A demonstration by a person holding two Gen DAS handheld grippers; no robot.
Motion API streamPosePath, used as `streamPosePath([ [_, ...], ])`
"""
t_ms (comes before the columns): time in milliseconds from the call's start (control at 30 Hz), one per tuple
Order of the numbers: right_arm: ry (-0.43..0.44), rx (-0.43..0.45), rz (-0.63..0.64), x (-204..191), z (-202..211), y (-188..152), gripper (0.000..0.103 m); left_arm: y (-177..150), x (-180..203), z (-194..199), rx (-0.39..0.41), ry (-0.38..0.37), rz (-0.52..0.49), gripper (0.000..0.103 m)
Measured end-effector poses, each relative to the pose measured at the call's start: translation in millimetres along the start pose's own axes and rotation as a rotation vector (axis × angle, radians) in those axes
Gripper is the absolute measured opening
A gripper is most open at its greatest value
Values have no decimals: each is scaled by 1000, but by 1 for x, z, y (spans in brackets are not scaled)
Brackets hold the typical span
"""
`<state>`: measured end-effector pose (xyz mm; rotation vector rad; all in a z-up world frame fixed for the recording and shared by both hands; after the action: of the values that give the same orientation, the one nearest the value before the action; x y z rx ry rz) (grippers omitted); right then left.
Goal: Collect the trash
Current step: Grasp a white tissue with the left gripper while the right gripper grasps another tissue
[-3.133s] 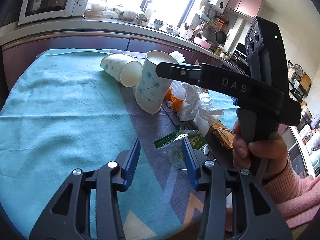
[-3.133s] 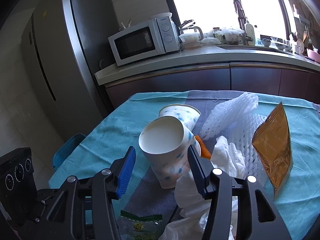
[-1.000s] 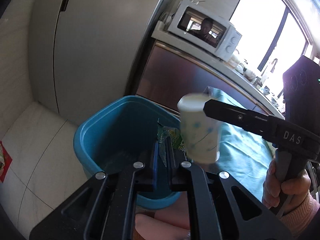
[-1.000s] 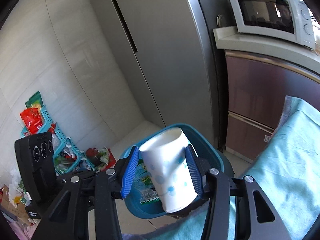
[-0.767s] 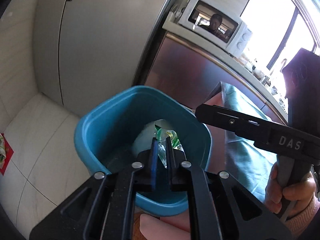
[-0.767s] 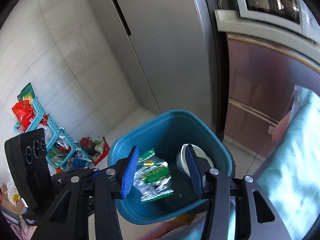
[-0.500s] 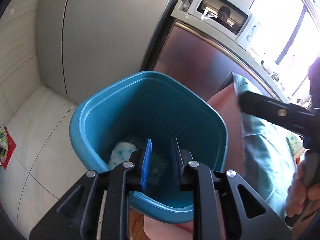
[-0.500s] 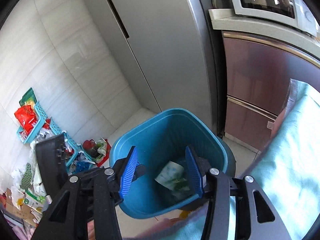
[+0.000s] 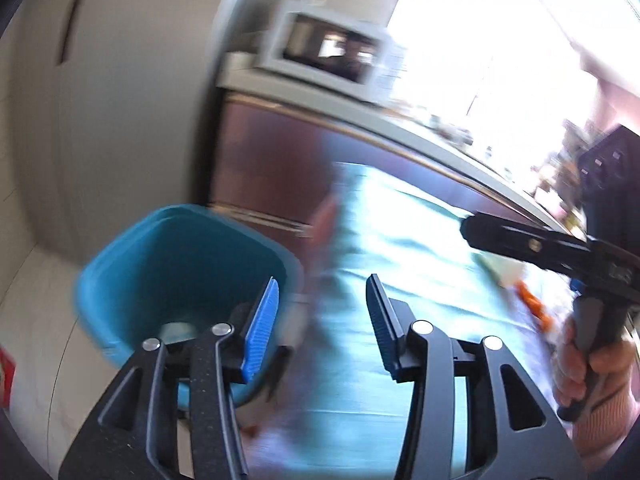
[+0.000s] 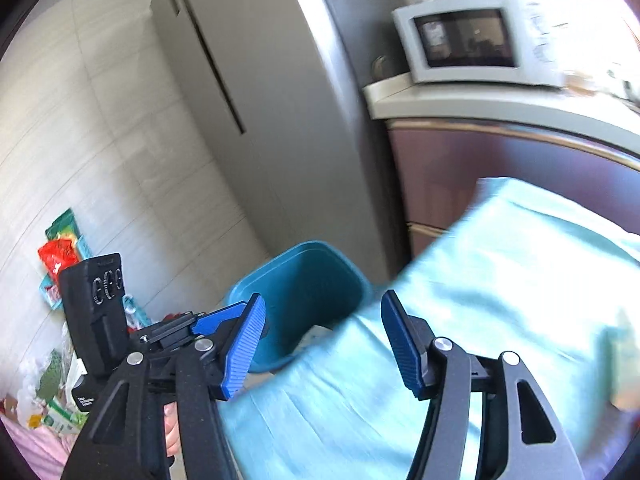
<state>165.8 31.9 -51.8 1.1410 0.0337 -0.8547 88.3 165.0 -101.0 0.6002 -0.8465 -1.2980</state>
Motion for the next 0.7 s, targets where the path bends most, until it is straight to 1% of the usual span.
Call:
streamPosePath([
  [100,-76,48,-15,15,44,-10,59,-5,46,5,-8,-105,-81,48],
  [133,-106,63,-22,21,58,-15,59,-8,64,7,-17,-154,-112,48],
  [300,-260,134,-72,50,129,-38,59,-25,138,11,-59,-306,-218,50],
  [400,-333,180,-115,68,167,-52,59,-39,179,15,-77,-369,-280,51],
  [433,-356,197,-131,73,180,-58,60,-43,193,16,-82,-393,-302,53],
  [533,-415,234,-186,92,212,-76,60,-51,234,16,-86,-442,-374,56],
  [633,-452,253,-239,108,230,-89,60,-56,268,14,-94,-482,-428,57],
  [700,-454,262,-271,115,240,-100,60,-56,286,10,-100,-501,-451,57],
])
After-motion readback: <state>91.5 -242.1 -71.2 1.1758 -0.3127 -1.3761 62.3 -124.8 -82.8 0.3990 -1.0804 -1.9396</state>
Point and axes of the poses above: each gripper's, at about its wrist camera, not at the fingertips, and z roughly against the way its jaws point, x to its right, y to its top, the point moved 5 cm from there along -z, roughly the way its jaws point, and after that the axes turned 13 degrees about y, right-handed, at the moved point
